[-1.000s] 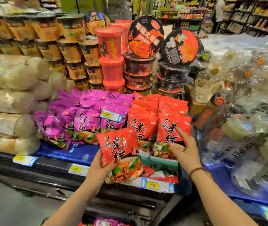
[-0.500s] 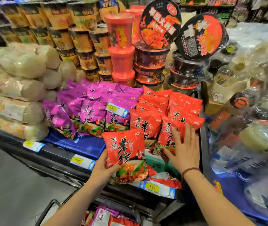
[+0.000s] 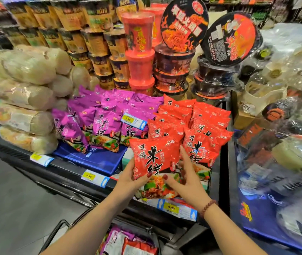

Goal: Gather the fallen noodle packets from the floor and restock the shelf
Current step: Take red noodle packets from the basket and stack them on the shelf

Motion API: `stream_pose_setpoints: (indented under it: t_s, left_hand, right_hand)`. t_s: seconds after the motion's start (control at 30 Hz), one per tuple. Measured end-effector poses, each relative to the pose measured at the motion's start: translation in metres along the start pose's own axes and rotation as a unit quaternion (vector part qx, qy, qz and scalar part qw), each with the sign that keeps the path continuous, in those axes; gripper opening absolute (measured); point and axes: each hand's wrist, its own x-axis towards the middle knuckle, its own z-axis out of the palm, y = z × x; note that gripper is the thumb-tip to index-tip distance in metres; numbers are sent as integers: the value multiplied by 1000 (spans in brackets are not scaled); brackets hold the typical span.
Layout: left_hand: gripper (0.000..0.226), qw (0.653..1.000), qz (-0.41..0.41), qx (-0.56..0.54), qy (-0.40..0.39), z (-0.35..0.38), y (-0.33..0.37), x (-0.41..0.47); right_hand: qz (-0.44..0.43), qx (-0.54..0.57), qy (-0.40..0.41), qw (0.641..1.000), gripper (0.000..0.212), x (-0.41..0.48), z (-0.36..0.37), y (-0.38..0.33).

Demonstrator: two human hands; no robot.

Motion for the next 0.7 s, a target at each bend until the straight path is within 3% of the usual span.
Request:
stream_pose_setpoints:
  t_s: [0.17,0.27,0.37,0.47,0.6,0.7]
  left_hand:
    - [56,997,4,64,-51,-2,6,8]
    - [61,983,36,182,-10,-30,2,15]
    - [41,936,82,340,49,-69,-6,21]
    - [37,874,75,479,22,-108,-14,27]
    - [46,814,47,579,-26,-131,-27,31]
    - [64,804,90,588,-21,-132,-35,32]
  right_hand:
    - [18,71,90,993,89,2,15,0]
    - [35,83,125,988,87,6,20,5]
    - [43,95,153,983,83,12,30,8]
    - [59,87,163,981,82,15,43,12]
    - [72,43,171,982,82,16,56,13]
    - [96,-26,189,977,77,17,63,14]
